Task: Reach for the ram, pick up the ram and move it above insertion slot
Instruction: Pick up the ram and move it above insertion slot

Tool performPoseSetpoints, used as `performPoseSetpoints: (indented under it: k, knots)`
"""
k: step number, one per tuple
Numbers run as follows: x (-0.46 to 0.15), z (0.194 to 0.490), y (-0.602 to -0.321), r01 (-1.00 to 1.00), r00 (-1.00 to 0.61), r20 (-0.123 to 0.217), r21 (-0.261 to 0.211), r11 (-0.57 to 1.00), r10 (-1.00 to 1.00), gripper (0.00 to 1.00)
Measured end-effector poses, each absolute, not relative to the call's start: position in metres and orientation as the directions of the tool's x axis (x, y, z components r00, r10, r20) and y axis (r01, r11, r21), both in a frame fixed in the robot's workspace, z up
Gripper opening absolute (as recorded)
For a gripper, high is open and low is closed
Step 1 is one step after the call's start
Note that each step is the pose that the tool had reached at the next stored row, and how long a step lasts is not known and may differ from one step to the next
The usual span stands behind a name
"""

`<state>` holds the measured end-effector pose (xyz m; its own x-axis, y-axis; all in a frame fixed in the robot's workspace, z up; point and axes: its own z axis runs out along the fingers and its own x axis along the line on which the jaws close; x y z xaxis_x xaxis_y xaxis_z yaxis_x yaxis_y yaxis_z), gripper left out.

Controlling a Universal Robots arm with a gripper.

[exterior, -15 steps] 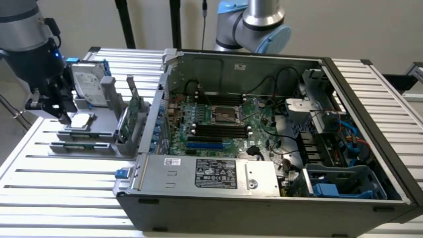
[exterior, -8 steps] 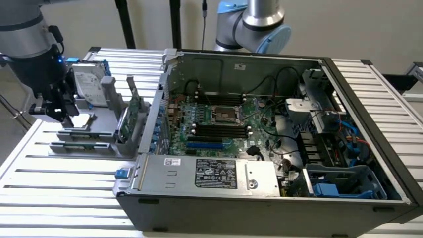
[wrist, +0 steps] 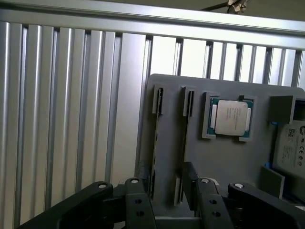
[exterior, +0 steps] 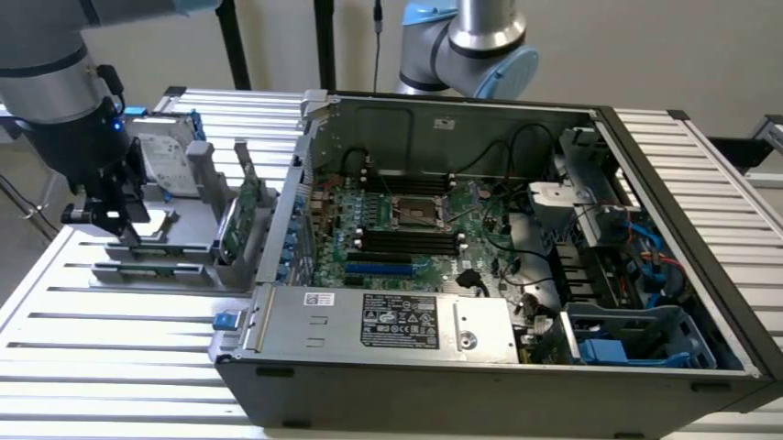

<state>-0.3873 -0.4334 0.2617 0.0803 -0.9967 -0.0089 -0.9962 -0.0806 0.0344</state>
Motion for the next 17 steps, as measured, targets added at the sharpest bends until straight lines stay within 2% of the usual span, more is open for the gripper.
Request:
performPoseSetpoints:
  k: [17]
  knots:
    - [-0.383,0.231,-0.436,-0.996,0.080,-0.009,0.034,-0.081,-0.997,0.42]
